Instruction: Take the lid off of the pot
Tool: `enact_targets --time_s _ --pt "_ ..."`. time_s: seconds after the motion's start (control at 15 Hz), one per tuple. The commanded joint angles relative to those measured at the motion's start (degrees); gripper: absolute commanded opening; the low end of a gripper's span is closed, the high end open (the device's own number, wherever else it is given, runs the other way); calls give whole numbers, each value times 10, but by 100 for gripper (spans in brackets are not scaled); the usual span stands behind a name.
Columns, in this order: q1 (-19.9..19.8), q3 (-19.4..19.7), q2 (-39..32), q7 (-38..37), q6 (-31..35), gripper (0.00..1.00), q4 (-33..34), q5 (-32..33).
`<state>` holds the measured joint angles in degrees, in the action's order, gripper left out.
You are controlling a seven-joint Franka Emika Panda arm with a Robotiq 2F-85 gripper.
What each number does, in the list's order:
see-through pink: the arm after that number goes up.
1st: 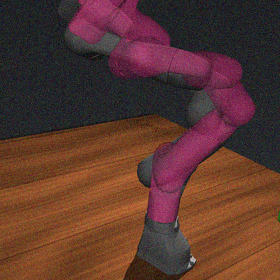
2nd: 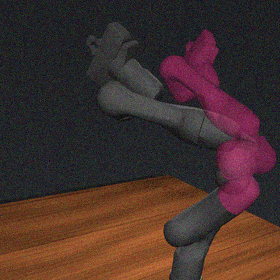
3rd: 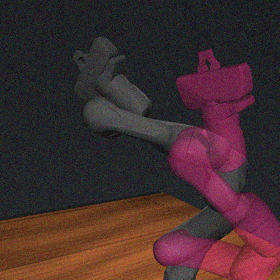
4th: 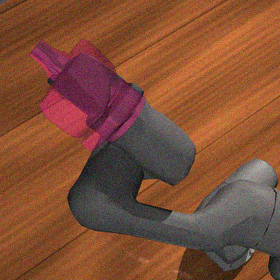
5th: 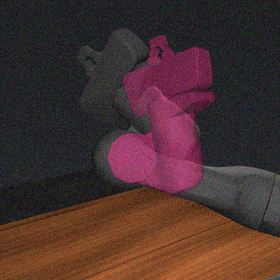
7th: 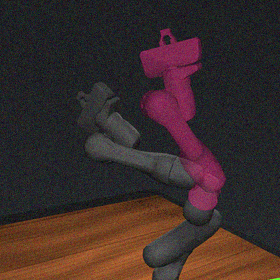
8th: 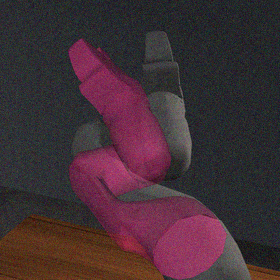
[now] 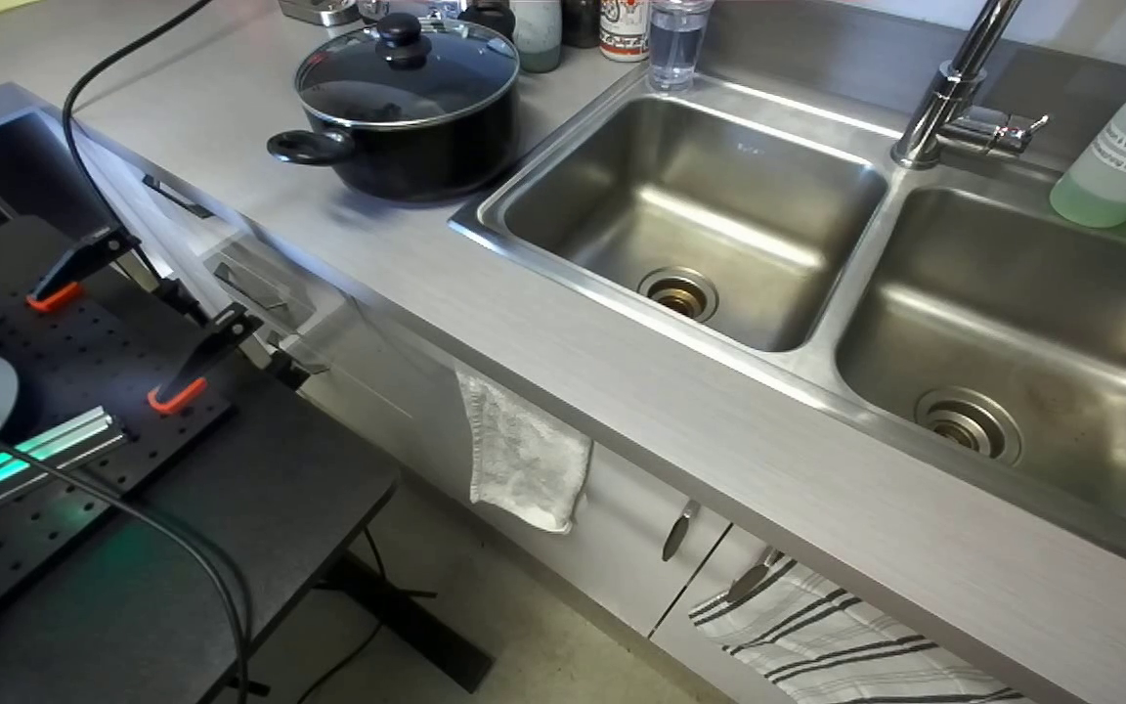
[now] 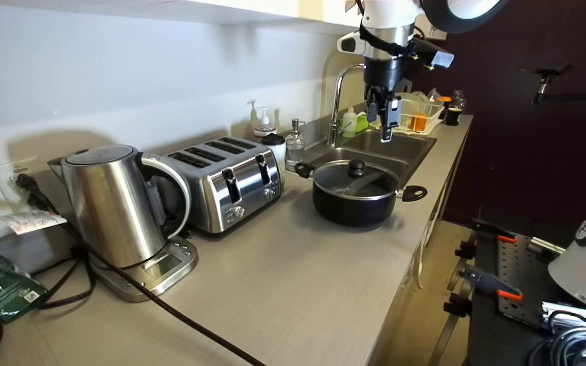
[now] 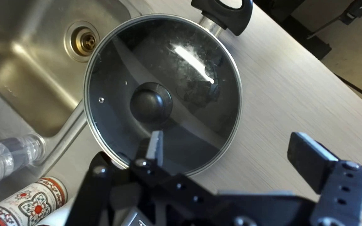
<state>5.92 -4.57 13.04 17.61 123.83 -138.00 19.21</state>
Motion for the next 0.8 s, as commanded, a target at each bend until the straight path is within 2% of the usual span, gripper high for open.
enact_targets --time_s 0.0,0.33,0.73 --pt "-15 23 -23 26 22 100 9 -3" --pt "-35 45 -86 43 56 100 41 -14" --pt "-55 52 -167 48 91 100 92 -53"
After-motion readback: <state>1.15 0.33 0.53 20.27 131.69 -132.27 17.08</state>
